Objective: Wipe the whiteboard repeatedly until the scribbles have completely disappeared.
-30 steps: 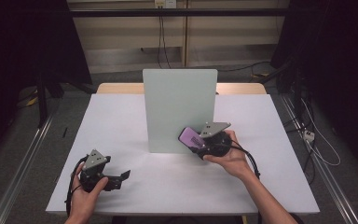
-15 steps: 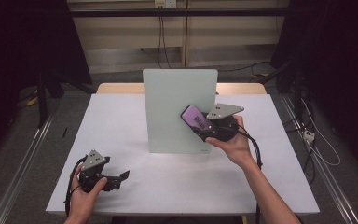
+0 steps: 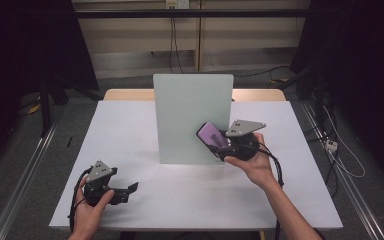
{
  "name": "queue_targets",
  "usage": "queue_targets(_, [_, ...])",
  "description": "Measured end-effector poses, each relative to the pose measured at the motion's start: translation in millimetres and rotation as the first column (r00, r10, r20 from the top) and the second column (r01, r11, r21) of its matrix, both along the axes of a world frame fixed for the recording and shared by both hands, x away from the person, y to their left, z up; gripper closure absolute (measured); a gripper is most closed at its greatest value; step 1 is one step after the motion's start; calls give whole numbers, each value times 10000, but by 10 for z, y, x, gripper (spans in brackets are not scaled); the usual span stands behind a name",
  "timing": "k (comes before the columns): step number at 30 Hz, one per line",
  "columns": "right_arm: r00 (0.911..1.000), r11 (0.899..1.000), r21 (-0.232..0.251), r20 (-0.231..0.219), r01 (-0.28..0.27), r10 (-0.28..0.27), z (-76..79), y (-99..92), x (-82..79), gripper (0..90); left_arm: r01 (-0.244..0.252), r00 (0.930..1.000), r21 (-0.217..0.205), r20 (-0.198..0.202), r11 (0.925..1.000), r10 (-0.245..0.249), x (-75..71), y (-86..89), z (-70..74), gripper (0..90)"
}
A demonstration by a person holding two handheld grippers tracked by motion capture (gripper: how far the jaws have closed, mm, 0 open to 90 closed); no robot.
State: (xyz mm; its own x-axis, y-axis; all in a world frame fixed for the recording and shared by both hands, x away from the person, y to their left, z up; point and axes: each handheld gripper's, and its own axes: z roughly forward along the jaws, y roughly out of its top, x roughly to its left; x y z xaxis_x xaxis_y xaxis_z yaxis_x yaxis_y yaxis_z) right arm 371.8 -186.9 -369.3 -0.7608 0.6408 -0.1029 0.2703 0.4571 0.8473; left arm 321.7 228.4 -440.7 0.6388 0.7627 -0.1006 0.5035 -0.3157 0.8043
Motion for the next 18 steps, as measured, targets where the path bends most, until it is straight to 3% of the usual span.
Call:
queue_targets(3, [9998, 10000, 4, -187, -47, 47, -30, -6, -22, 418, 17, 10000, 53, 33, 10000, -17, -3, 0, 9, 60])
queue_targets(6, [9990, 9995, 330, -438, -12, 26, -47, -34, -38, 418, 24, 10000, 51, 32, 10000, -24, -14, 0, 15, 60])
queue_targets(18, [9952, 9997, 194, -967, -111, 129, -172, -126, -180, 418, -119, 9999, -66, 47, 9999, 119, -18, 11, 13, 60])
